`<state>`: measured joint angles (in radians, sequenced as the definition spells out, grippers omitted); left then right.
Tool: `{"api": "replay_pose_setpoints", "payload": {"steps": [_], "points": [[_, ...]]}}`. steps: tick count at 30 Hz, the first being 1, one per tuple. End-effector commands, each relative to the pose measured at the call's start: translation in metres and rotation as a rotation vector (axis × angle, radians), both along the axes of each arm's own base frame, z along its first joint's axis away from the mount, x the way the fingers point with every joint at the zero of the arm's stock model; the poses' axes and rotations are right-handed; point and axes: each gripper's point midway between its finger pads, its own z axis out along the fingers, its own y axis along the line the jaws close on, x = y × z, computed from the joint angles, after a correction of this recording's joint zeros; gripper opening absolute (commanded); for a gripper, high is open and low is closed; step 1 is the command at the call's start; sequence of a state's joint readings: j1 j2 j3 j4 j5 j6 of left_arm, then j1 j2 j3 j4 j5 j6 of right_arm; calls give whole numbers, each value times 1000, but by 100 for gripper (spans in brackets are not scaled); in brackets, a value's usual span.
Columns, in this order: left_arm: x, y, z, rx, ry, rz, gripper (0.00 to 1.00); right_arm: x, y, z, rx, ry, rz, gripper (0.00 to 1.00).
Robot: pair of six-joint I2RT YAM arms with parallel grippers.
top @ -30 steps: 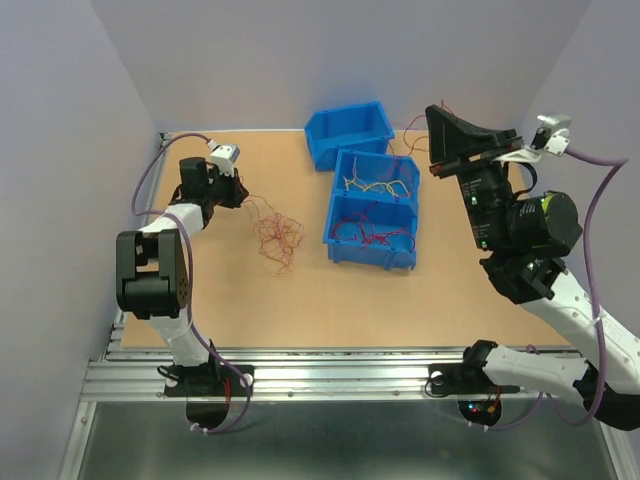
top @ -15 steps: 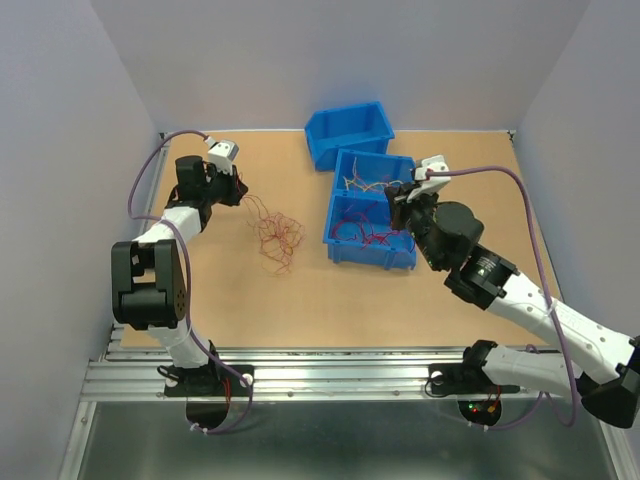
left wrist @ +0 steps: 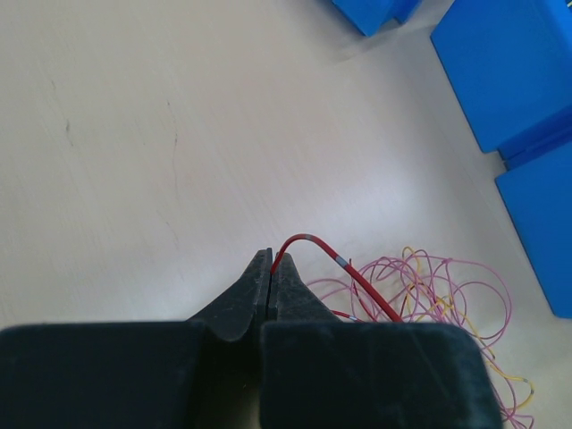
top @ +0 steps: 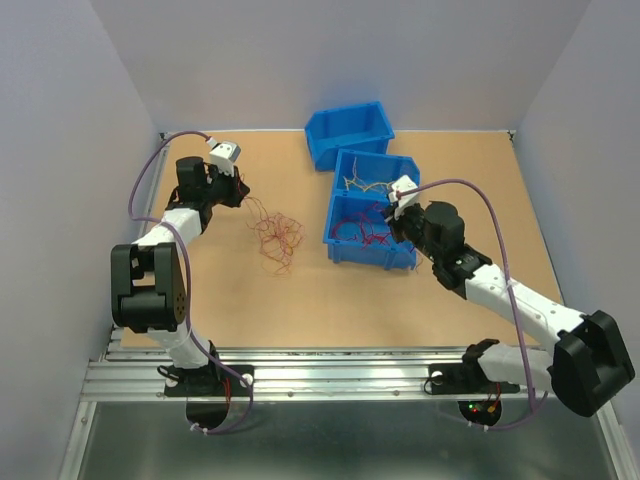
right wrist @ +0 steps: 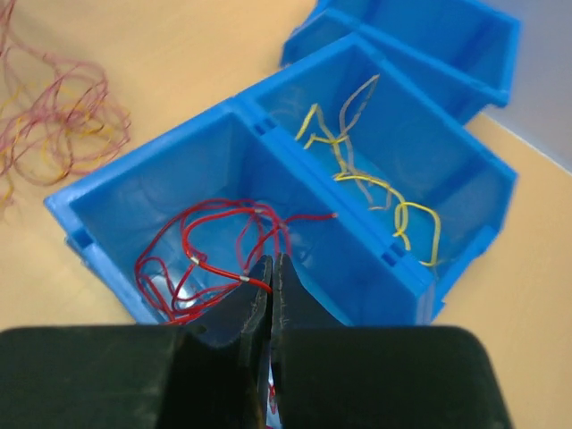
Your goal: Untangle the cables
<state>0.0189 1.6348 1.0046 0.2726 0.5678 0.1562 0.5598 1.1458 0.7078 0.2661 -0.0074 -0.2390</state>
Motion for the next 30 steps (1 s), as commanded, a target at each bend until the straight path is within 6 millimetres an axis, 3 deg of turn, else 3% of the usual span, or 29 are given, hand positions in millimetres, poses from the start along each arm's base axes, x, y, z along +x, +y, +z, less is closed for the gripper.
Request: {"api": "replay_pose_setpoints", "payload": {"steps": [1, 3, 4, 5, 6, 7, 8, 11, 15, 18, 21, 23, 26, 30], "points": [[-1, -6, 27, 5, -85, -32, 0, 4, 22, 30, 18, -173, 210, 1], [-1, -7, 26, 7, -83, -34, 0, 12, 18, 35, 22, -178, 263, 0], [-1, -6, 26, 8, -83, -35, 0, 7, 29, 32, 31, -162, 362, 0], [0, -6, 26, 9, -84, -32, 0, 12, 30, 46, 36, -184, 390, 0], [0, -6, 25, 8, -80, -30, 0, 13, 33, 48, 28, -188, 433, 1], [0, -6, 26, 10, -80, -28, 0, 10, 44, 39, 19, -169, 517, 0], [0, -6, 24, 9, -77, -30, 0, 15, 48, 49, 5, -179, 541, 1], [-1, -7, 25, 9, -78, -34, 0, 18, 61, 40, 22, -116, 623, 0], [-1, -6, 26, 12, -81, -33, 0, 20, 64, 16, 21, -65, 648, 1], [-1, -7, 27, 12, -82, -35, 0, 21, 56, 6, 59, -9, 563, 1], [-2, -7, 28, 13, -86, -37, 0, 35, 36, -6, 169, 109, 328, 1], [-3, -8, 32, 17, -98, -38, 0, 37, 29, -25, 200, 204, 249, 1], [-5, -6, 34, 27, -110, -28, 0, 29, 31, -57, 156, 319, 272, 1], [-6, -3, 36, 38, -120, -16, 0, 23, 34, -86, 103, 374, 319, 2]]}}
